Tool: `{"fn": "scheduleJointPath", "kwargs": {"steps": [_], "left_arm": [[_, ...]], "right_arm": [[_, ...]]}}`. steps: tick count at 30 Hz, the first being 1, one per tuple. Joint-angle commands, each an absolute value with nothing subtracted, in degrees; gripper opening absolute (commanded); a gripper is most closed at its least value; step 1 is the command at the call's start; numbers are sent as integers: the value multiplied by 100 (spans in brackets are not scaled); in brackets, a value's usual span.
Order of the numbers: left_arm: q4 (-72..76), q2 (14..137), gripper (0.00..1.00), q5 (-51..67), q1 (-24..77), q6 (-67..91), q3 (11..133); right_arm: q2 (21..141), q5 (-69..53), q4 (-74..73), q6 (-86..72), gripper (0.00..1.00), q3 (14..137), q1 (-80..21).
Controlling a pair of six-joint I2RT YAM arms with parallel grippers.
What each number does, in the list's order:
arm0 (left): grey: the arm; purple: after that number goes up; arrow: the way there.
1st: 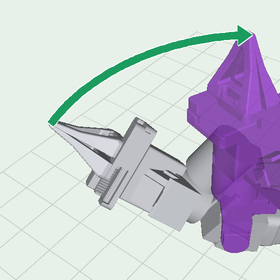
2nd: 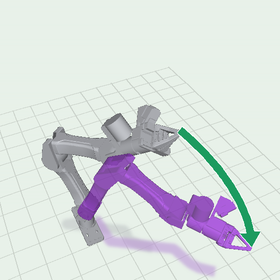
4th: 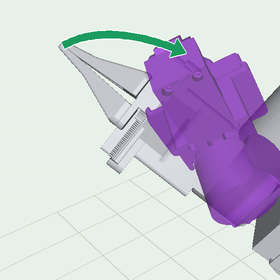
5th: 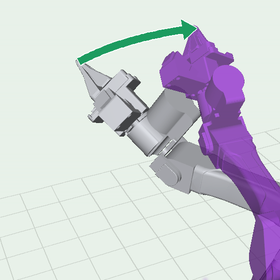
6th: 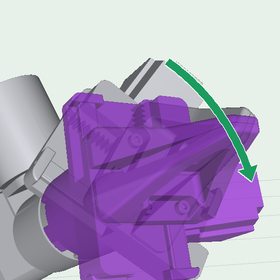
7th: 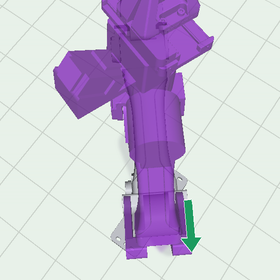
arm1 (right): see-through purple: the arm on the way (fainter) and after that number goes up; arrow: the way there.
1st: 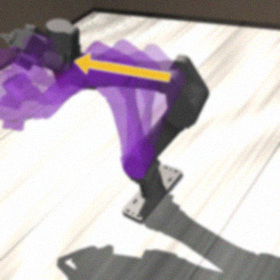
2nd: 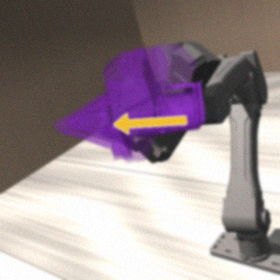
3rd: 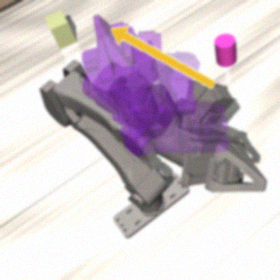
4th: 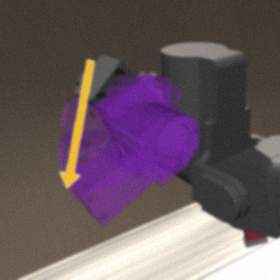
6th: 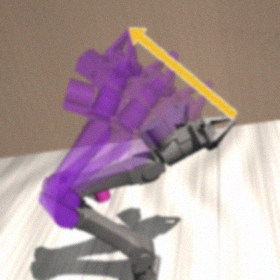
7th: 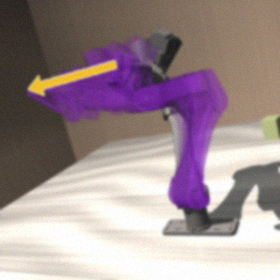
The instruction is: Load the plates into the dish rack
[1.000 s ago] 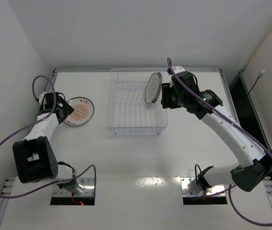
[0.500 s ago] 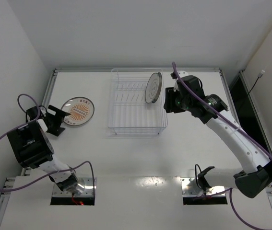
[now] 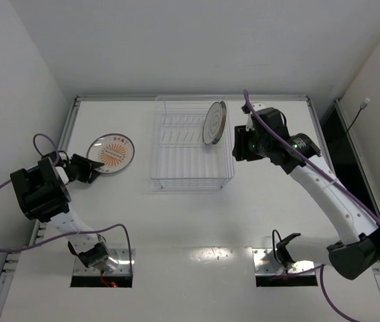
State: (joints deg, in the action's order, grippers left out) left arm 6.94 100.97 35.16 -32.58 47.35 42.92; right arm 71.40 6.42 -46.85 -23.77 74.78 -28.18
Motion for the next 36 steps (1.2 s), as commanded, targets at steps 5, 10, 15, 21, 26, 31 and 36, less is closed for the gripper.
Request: {"fn": "scheduleJointPath", "kwargs": {"steps": [5,10,15,21,26,31,36], "left_arm": [[448,10354,0,3674,-3226,4527,4263],[1088,9748,0,4103,-3226,4587,4140],[4794,9176,0,5219,-3226,6417,3255],[9251,9886,0,5774,-3226,9202,2857],[10907,10740,0,5950,-2849,10450,3094],[10854,10354,0,6222,-1726,10196,3278],[9793,9836,0,6433,-1003,9371,3392]], "right_arm": [[6935,528,-4693,-2232,40,7462,-2637],[6873,185,-4693,-2285,40,7462,-2532],[6820,-297,-4518,-2338,40,7339,-2470],[6706,-1027,-4193,-2338,40,7217,-2364],[6653,-2395,-3167,-2609,40,6672,-2251],[6855,-3199,-820,-3839,41,5916,-2250],[7680,-3383,-45,-4192,41,6195,-2303]]}}
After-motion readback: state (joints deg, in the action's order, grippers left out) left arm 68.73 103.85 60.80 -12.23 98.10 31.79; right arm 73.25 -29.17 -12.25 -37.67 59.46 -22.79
